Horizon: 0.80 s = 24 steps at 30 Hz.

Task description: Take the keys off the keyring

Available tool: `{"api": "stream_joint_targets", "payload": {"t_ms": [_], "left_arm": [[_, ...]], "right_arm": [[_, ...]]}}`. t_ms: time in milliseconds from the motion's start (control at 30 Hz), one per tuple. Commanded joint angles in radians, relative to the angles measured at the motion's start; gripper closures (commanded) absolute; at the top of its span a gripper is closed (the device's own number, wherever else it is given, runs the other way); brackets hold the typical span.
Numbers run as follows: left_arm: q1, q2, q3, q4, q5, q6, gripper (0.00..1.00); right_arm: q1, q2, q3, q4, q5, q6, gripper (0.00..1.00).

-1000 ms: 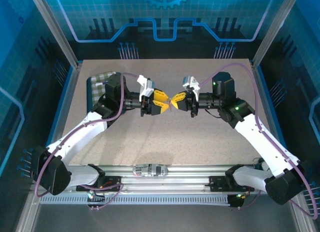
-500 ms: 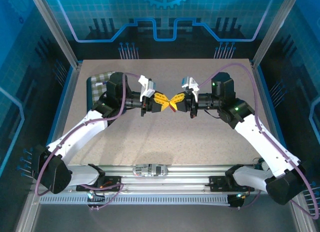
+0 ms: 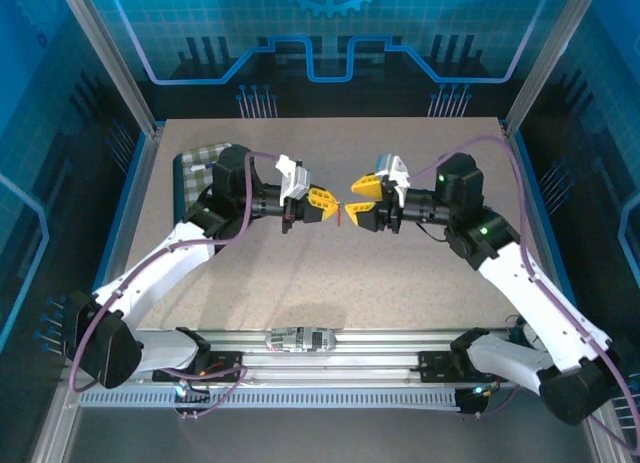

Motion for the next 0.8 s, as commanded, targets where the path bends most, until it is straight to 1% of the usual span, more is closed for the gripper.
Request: {"api": "stream_joint_targets", "payload": {"t_ms": [0,100,200,267,367,500,633,767], "left_arm": [[-0.008,-0.04,-0.06,0.154,-0.026,0.085,1.0],[-0.013,-0.064,-0.121,0.32,-0.063,0.107,1.0],[-0.025,-0.093,-0.158,0.386,-0.096,0.186,1.0],[-0.038,-0.116,-0.164,0.383,-0.111,0.247,1.0],[-0.05,-0.141,-0.173,0.396,-0.116,0.287,1.0],[-0.068,-0.173,-0.18,0.375,-0.129,0.357,1.0],[-0.106,-0.21,-0.167,0.247,-0.163,0.515,1.0],[-0.122,-0.229,-0.18,0.249,-0.185,0.58,1.0]], "right_arm": [[-0.038,-0.075,-0.1,0.183,0.1,0.077,0.47],[-0.057,-0.12,-0.191,0.284,0.15,0.117,0.46],[-0.06,-0.149,-0.292,0.4,0.159,0.138,0.46],[-0.058,-0.165,-0.359,0.518,0.153,0.156,0.46],[-0.056,-0.172,-0.413,0.617,0.135,0.161,0.46],[-0.049,-0.173,-0.429,0.654,0.112,0.137,0.46],[-0.034,-0.179,-0.46,0.728,0.114,0.111,0.46],[-0.019,-0.174,-0.462,0.754,0.099,0.08,0.46]]}}
